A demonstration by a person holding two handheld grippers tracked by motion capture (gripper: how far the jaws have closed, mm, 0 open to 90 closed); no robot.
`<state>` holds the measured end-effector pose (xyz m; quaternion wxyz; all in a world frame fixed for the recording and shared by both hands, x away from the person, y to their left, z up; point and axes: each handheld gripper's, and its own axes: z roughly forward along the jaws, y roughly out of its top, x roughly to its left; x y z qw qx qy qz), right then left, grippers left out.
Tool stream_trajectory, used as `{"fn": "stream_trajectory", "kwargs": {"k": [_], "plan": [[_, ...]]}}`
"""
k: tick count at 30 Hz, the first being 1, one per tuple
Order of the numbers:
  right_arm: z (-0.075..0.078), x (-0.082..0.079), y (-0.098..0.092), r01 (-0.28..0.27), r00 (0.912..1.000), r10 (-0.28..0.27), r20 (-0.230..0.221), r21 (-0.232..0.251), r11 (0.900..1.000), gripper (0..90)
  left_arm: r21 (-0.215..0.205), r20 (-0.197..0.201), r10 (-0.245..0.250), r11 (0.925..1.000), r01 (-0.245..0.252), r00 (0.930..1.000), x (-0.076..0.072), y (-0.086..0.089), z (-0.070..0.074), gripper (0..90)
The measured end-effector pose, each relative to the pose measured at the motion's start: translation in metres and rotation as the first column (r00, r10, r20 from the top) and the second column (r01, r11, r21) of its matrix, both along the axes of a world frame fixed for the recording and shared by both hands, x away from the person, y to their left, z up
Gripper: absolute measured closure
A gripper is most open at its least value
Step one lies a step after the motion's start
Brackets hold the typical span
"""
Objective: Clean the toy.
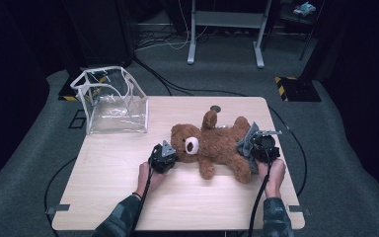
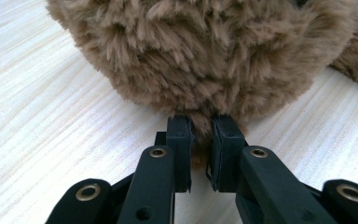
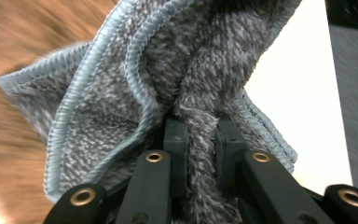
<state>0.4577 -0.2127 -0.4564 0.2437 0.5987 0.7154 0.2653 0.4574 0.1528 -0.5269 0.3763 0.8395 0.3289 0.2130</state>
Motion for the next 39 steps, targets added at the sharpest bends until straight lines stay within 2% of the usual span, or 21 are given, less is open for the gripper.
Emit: {"fn": "stream_trajectory", "kwargs": {"k": [2,5,7,9,13,15,18,19,20,22,24,26,27,28,31,34,36,39], "plan": [[0.012,-0.005,0.004,-0.028,0.9989,0.026,0.039,0.046,0.999,78.7,0.001,0.000,-0.001,1.0000,0.001,1.0000,0.000,0.000,0.000,80.2],[0.025,-0.010,0.016,-0.091,0.9939,0.086,0.070,0.072,0.993,78.7,0.002,0.000,-0.001,1.0000,0.001,1.0000,0.000,0.000,0.000,80.2],[0.027,-0.009,0.028,-0.133,0.9892,0.128,0.071,0.072,0.988,78.7,0.001,0.001,-0.001,1.0000,0.001,1.0000,0.000,0.000,0.000,80.2],[0.024,-0.004,0.038,-0.144,0.9887,0.141,0.050,0.053,0.988,78.7,0.001,0.001,-0.001,1.0000,0.001,1.0000,0.000,0.000,0.000,80.2],[0.010,0.007,0.038,-0.125,0.9920,0.124,0.024,0.040,0.991,78.9,0.000,0.000,-0.001,1.0000,0.001,1.0000,0.000,0.000,0.000,80.2],[0.001,0.011,0.033,-0.100,0.9950,0.100,-0.009,0.003,0.995,78.8,-0.001,0.005,0.003,1.0000,-0.002,1.0000,0.000,0.000,0.000,80.2],[-0.018,0.016,0.021,-0.058,0.9946,0.055,-0.088,-0.029,0.998,78.8,0.002,0.000,-0.001,1.0000,0.001,1.0000,0.000,0.000,0.000,80.1],[-0.022,0.016,0.017,-0.043,0.9946,0.039,-0.096,-0.042,0.998,78.8,0.001,0.001,-0.001,1.0000,0.001,1.0000,0.000,0.000,0.000,80.1],[-0.023,0.014,0.014,-0.025,0.9951,0.022,-0.097,-0.035,0.999,78.7,0.002,0.000,-0.001,1.0000,0.001,1.0000,0.000,0.000,0.000,79.9],[-0.017,0.007,0.012,-0.008,0.9978,0.005,-0.066,-0.036,0.999,78.6,0.001,0.001,0.000,1.0000,0.000,1.0000,0.000,0.000,0.000,79.6],[-0.003,-0.002,0.015,-0.003,1.0000,0.003,-0.005,-0.053,0.999,78.6,0.004,0.002,0.001,1.0000,-0.001,1.0000,0.000,0.000,0.000,79.3],[0.014,-0.011,0.021,-0.031,0.9976,0.033,0.060,-0.041,0.999,78.6,0.006,0.005,0.002,1.0000,-0.002,1.0000,0.000,0.000,0.000,79.2],[0.014,-0.011,0.021,-0.031,0.9976,0.033,0.060,-0.041,0.999,78.6,0.006,0.005,0.002,1.0000,-0.002,1.0000,0.000,0.000,0.000,79.3],[0.032,-0.019,0.032,-0.082,0.9905,0.085,0.108,-0.034,0.996,78.6,0.005,0.005,0.002,1.0000,-0.002,1.0000,0.000,0.000,0.000,79.2],[0.045,-0.023,0.049,-0.139,0.9824,0.142,0.121,-0.033,0.990,78.5,0.007,0.003,0.000,1.0000,0.000,1.0000,-0.001,0.000,0.000,79.2],[0.048,-0.023,0.063,-0.172,0.9783,0.177,0.109,-0.046,0.984,78.5,0.004,0.002,0.000,1.0000,0.000,1.0000,-0.001,0.000,0.000,79.2],[0.042,-0.021,0.067,-0.176,0.9809,0.179,0.076,-0.039,0.984,78.5,0.003,0.001,0.000,1.0000,0.000,1.0000,-0.001,0.000,0.000,79.3],[0.022,-0.023,0.068,-0.161,0.9860,0.163,0.033,-0.063,0.985,78.6,0.004,0.001,0.000,1.0000,0.000,1.0000,-0.001,0.000,0.000,79.3]]}}
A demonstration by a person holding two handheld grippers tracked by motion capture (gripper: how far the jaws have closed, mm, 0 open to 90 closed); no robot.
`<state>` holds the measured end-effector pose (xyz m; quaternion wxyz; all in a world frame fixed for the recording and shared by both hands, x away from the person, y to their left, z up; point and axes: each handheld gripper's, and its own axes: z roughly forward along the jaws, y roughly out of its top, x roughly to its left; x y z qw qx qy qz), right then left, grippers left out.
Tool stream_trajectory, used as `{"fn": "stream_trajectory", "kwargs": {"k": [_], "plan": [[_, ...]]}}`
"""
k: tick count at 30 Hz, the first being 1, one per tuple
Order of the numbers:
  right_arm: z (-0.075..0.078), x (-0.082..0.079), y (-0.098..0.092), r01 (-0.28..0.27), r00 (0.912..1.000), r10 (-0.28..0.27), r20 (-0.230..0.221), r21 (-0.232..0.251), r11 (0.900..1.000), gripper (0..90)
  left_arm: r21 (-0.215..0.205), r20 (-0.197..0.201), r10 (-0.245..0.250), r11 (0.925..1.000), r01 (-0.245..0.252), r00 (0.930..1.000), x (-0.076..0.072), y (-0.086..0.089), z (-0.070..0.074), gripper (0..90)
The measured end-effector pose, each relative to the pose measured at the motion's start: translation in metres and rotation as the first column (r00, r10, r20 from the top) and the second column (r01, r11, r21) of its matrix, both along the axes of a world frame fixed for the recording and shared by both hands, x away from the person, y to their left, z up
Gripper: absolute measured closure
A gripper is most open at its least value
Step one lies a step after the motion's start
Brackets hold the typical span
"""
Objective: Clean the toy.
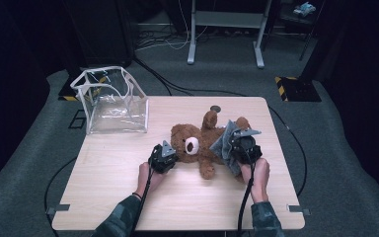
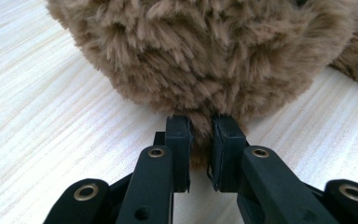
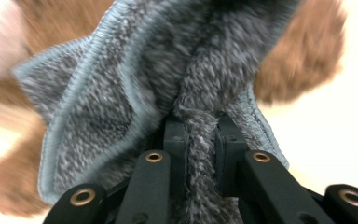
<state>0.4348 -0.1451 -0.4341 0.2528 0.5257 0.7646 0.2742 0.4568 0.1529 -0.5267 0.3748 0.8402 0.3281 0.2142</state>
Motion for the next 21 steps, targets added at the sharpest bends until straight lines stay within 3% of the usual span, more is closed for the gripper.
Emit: {"fn": "stream_trajectory", "kwargs": {"k": [1,2,5,7,10,14,18,19,20,21], "plan": [[0.000,0.000,0.000,0.000,1.0000,0.000,0.000,0.000,1.000,78.6,0.000,0.000,0.000,1.0000,0.000,1.0000,0.000,0.000,0.000,79.3],[-0.011,-0.004,-0.005,0.017,0.9997,-0.017,-0.017,-0.024,1.000,78.6,-0.002,0.001,0.000,1.0000,0.000,1.0000,0.000,0.000,0.000,79.3],[-0.019,-0.009,-0.016,0.036,0.9987,-0.036,-0.035,-0.010,0.999,78.7,0.001,0.000,-0.003,1.0000,0.003,1.0000,0.000,0.000,0.000,79.3],[-0.023,-0.016,-0.034,0.073,0.9963,-0.073,-0.046,0.006,0.997,78.6,-0.004,0.000,0.000,1.0000,0.000,1.0000,0.000,0.000,0.000,79.3],[-0.025,-0.021,-0.053,0.123,0.9905,-0.122,-0.062,0.004,0.992,78.7,0.001,0.000,-0.002,1.0000,0.002,1.0000,0.000,0.000,0.000,79.3],[-0.035,-0.024,-0.072,0.163,0.9784,-0.165,-0.124,-0.032,0.986,78.5,0.000,0.000,0.000,1.0000,0.000,1.0000,0.000,0.000,0.000,79.3],[-0.030,-0.023,-0.077,0.172,0.9808,-0.173,-0.090,-0.016,0.985,78.0,0.001,0.000,0.000,1.0000,0.000,1.0000,0.000,0.000,0.000,79.3],[-0.016,-0.020,-0.073,0.172,0.9846,-0.172,-0.034,0.006,0.985,77.9,0.001,0.001,0.000,1.0000,0.000,1.0000,0.000,0.000,0.000,79.3],[-0.016,-0.020,-0.073,0.172,0.9846,-0.172,-0.034,0.006,0.985,77.9,0.001,0.001,0.000,1.0000,0.000,1.0000,0.000,0.000,0.000,79.3],[-0.006,-0.015,-0.066,0.151,0.9885,-0.151,0.001,0.022,0.988,77.7,0.002,0.001,0.000,1.0000,0.000,1.0000,0.000,0.000,0.000,79.3]]}}
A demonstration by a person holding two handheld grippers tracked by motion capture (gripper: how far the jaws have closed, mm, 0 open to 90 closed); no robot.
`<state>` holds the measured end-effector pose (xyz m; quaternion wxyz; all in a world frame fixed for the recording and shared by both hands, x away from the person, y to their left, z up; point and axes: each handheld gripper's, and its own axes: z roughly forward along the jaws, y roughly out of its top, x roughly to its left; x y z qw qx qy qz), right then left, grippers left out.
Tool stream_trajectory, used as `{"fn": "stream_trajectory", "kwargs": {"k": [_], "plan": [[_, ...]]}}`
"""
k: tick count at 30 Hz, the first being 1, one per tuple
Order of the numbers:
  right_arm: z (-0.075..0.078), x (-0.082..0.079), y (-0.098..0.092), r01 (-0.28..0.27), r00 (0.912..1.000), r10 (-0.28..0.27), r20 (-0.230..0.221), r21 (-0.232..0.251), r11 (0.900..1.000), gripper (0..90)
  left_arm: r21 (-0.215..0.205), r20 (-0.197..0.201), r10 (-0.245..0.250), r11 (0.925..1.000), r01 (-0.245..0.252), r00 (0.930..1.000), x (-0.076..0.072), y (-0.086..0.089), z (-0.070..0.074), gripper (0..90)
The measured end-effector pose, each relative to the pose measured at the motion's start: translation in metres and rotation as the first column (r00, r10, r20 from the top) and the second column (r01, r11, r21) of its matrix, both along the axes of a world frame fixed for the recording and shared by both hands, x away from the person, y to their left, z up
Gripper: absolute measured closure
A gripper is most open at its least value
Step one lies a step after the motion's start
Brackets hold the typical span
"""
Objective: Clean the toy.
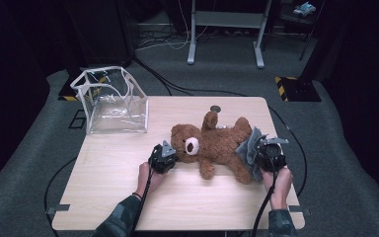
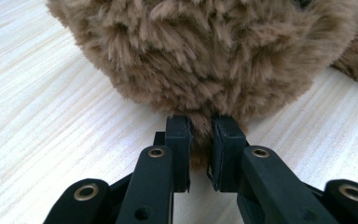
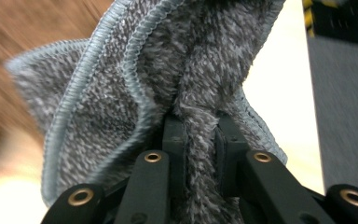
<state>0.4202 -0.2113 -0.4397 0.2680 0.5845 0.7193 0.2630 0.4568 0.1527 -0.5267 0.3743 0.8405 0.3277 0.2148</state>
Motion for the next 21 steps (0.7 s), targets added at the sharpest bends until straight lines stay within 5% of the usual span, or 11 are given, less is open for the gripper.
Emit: {"fn": "stream_trajectory", "kwargs": {"k": [3,7,10,14,18,21], "plan": [[0.006,0.010,0.011,-0.042,0.9990,0.041,0.017,0.028,0.999,77.4,0.000,0.000,0.001,1.0000,-0.001,1.0000,0.000,0.000,0.000,79.3],[-0.010,0.031,0.034,-0.069,0.9966,0.069,-0.045,0.011,0.998,77.2,-0.001,0.000,0.001,1.0000,-0.001,1.0000,0.000,0.000,0.000,79.3],[-0.021,0.032,0.030,-0.061,0.9960,0.062,-0.064,0.013,0.998,77.7,-0.001,0.000,0.000,1.0000,0.000,1.0000,0.000,0.000,0.000,79.4],[-0.045,0.027,-0.003,0.032,0.9885,-0.030,-0.148,0.009,0.999,78.4,-0.001,-0.001,0.001,1.0000,-0.001,1.0000,0.000,0.000,0.000,79.3],[-0.042,0.015,-0.013,0.053,0.9913,-0.051,-0.121,0.012,0.998,78.4,-0.001,0.000,0.002,1.0000,-0.002,1.0000,0.000,0.000,0.000,79.4],[-0.016,-0.003,-0.004,0.029,0.9995,-0.029,-0.014,0.012,1.000,78.3,-0.003,0.001,0.003,1.0000,-0.003,1.0000,0.000,0.000,0.000,79.4]]}}
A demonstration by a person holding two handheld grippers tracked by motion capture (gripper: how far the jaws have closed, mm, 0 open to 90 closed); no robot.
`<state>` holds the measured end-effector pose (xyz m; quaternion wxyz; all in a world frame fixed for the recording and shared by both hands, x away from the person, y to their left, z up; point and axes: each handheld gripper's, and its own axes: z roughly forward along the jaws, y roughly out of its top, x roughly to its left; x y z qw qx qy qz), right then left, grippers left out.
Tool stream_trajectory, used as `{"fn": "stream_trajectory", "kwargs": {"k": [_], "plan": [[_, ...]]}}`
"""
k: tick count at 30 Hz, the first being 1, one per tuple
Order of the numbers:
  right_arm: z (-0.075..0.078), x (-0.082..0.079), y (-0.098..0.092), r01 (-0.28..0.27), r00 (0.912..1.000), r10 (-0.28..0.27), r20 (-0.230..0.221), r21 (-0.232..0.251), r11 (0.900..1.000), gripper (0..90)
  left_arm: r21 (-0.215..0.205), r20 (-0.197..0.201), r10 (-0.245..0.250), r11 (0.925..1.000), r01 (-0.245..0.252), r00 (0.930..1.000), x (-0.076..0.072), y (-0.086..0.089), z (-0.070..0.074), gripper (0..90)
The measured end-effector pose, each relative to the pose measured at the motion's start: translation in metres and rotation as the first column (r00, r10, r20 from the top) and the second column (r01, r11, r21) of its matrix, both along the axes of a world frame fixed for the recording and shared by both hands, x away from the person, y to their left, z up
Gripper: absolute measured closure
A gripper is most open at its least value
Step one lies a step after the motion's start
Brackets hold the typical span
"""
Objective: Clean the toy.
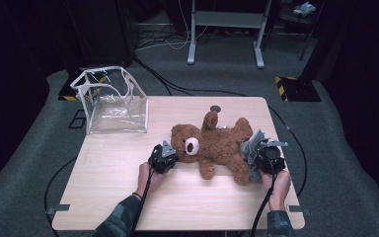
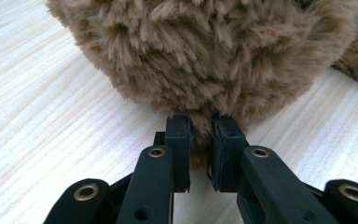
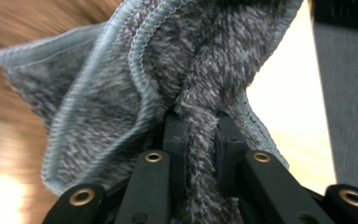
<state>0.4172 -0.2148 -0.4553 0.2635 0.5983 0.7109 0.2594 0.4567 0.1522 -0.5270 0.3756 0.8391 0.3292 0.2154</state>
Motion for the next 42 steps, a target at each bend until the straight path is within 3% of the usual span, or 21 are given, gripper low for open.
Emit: {"fn": "stream_trajectory", "kwargs": {"k": [3,5,7,8,10,12,13,15,18,20,26,27,30,34,35,36,39,42], "plan": [[0.019,-0.005,0.021,-0.065,0.9964,0.065,0.054,-0.012,0.998,78.1,0.000,0.001,0.001,1.0000,-0.001,1.0000,0.000,0.000,0.000,79.3],[0.025,-0.004,0.038,-0.106,0.9921,0.108,0.065,-0.022,0.994,78.0,0.001,0.000,0.000,1.0000,0.000,1.0000,0.000,0.000,0.000,79.3],[0.024,-0.003,0.045,-0.124,0.9901,0.125,0.062,-0.021,0.992,78.0,0.000,-0.001,-0.001,1.0000,0.001,1.0000,0.000,0.000,0.000,79.3],[0.018,0.002,0.059,-0.140,0.9896,0.141,0.029,-0.032,0.990,78.0,0.003,-0.002,-0.002,1.0000,0.002,1.0000,0.000,0.000,0.000,79.3],[0.005,0.006,0.066,-0.153,0.9881,0.154,0.006,-0.051,0.987,78.2,0.000,-0.004,-0.001,1.0000,0.001,1.0000,0.000,0.001,0.000,79.4],[0.000,0.006,0.066,-0.151,0.9885,0.151,0.006,-0.055,0.987,78.3,-0.001,-0.002,-0.002,1.0000,0.002,1.0000,0.000,0.001,0.000,79.4],[-0.007,0.004,0.058,-0.144,0.9895,0.144,0.004,-0.007,0.990,78.4,-0.002,-0.003,-0.001,1.0000,0.001,1.0000,0.000,0.000,0.000,79.4],[-0.008,-0.001,0.053,-0.145,0.9895,0.145,-0.003,-0.005,0.989,78.4,0.001,-0.004,-0.002,1.0000,0.002,1.0000,0.000,0.001,0.000,79.4],[-0.009,-0.012,0.047,-0.145,0.9893,0.145,-0.015,-0.027,0.989,78.4,-0.001,-0.003,-0.002,1.0000,0.002,1.0000,0.000,0.001,0.000,79.4],[-0.010,-0.021,0.038,-0.134,0.9910,0.134,-0.011,-0.015,0.991,78.4,0.000,-0.004,-0.003,1.0000,0.003,1.0000,0.000,0.001,0.000,79.4],[-0.014,-0.041,0.019,-0.082,0.9961,0.081,-0.035,-0.026,0.996,78.4,0.002,-0.003,-0.004,1.0000,0.004,1.0000,0.000,0.000,0.000,79.4],[-0.015,-0.046,0.015,-0.064,0.9970,0.062,-0.047,-0.045,0.997,78.3,-0.001,-0.002,-0.001,1.0000,0.001,1.0000,0.000,0.000,0.000,79.4],[-0.011,-0.048,0.015,-0.060,0.9981,0.059,-0.020,-0.049,0.997,78.1,0.000,0.001,-0.001,1.0000,0.001,1.0000,0.000,0.000,0.000,79.3],[0.005,-0.042,0.036,-0.109,0.9925,0.112,0.049,-0.052,0.993,78.1,0.001,-0.001,-0.001,1.0000,0.001,1.0000,0.000,0.000,0.000,79.3],[0.005,-0.042,0.036,-0.109,0.9925,0.112,0.049,-0.052,0.993,78.1,0.001,-0.001,-0.001,1.0000,0.001,1.0000,0.000,0.000,0.000,79.3],[0.008,-0.035,0.053,-0.148,0.9862,0.151,0.068,-0.053,0.988,78.0,0.000,0.001,0.000,1.0000,0.000,1.0000,0.000,0.000,0.000,79.3],[0.000,-0.025,0.080,-0.199,0.9772,0.204,0.059,-0.083,0.977,77.9,-0.005,0.004,0.002,1.0000,-0.002,1.0000,0.000,0.000,-0.001,79.3],[-0.015,-0.020,0.087,-0.206,0.9746,0.215,0.064,-0.114,0.972,78.0,0.002,0.000,-0.004,1.0000,0.004,1.0000,0.001,0.000,0.000,79.3]]}}
